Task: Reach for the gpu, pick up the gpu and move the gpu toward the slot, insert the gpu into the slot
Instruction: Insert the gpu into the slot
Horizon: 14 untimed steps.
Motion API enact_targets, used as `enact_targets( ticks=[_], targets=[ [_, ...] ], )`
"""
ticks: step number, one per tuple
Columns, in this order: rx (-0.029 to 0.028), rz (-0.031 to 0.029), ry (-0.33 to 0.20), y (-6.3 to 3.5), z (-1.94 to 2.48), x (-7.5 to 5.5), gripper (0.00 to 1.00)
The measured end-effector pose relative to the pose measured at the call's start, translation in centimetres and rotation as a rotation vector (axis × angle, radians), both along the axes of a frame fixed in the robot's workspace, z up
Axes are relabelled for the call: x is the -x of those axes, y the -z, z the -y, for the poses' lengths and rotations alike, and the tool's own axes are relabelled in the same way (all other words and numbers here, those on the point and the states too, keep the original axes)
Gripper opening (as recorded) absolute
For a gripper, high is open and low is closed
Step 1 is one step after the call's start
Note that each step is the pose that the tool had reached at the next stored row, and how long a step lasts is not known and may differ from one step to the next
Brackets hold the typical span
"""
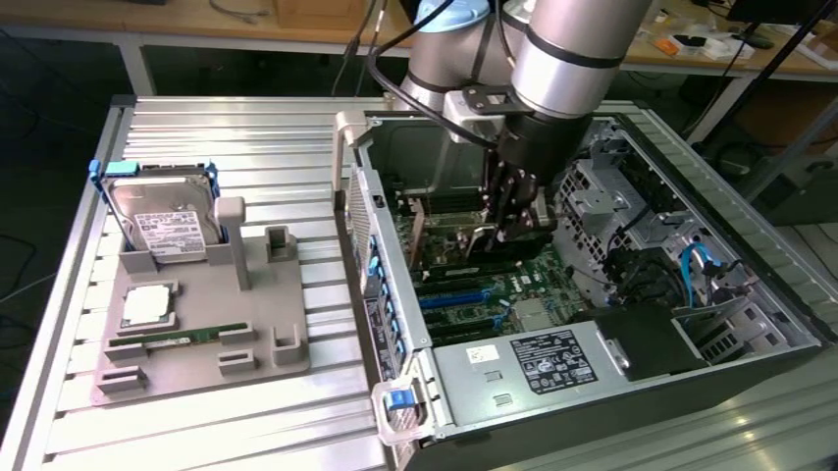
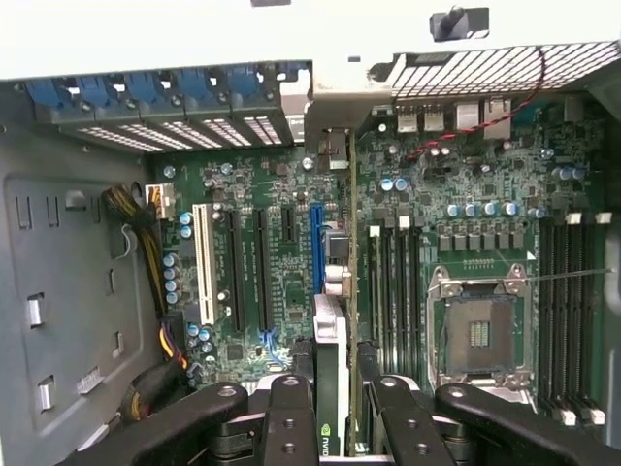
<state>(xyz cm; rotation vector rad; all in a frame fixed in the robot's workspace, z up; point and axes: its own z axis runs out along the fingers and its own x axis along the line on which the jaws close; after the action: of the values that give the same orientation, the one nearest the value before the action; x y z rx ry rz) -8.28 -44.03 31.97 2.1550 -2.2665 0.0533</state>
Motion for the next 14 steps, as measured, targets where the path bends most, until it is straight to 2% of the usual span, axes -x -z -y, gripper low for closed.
enact_targets(
  ticks=[3,8,12,14],
  targets=[
    [0.0000,0.0000,0.000,0.67,0.23,-0.1,0.27],
    [0.0001,0.0005,0.000,1.58,0.38,-0.1,0.27],
    [0.0000,0.0040,0.000,2.14,0.52,0.0,0.27],
    [0.0000,0.0078,-0.004,2.29,0.52,0.0,0.27]
  ],
)
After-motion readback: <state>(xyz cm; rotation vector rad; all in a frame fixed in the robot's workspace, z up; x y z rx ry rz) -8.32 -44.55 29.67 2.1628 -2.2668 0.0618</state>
